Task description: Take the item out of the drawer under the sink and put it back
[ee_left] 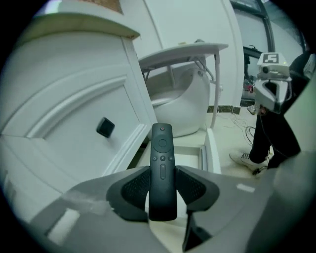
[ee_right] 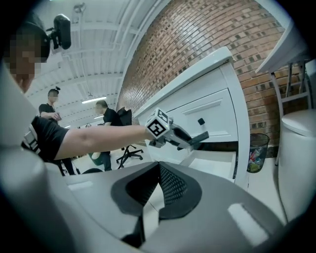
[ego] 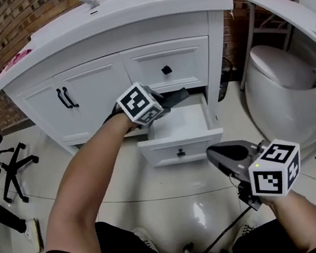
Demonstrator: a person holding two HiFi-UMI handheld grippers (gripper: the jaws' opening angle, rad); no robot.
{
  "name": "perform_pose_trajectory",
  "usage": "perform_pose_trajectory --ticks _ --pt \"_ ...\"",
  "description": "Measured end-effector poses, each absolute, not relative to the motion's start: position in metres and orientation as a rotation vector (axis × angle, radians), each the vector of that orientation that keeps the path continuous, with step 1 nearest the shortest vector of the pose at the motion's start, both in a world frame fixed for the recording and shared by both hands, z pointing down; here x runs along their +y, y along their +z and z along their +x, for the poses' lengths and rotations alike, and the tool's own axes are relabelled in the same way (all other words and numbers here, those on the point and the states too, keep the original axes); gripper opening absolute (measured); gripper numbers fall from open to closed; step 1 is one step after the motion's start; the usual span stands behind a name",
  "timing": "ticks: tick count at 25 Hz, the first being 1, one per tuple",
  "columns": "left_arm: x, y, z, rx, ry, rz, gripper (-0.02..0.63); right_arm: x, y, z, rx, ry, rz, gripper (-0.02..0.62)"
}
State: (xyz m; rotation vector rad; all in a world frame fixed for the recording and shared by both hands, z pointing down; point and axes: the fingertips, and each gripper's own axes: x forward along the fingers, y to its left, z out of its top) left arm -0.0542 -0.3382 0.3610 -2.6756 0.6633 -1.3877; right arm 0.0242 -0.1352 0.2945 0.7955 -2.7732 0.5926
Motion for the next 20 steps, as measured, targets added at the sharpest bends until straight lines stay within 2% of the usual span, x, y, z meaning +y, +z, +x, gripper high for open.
perform_pose_trajectory --ticks 10,20 --pt "-0.238 0.276 -0.078 0.858 -0.862 -2.831 0.166 -0.138 0.285 0.024 -2.796 0.596 0.865 0.003" --pt "-0.149 0.263 -0.093 0.999 -0.447 -3.076 0.166 -0.119 0.284 0.002 -2.801 0.554 0.802 0.003"
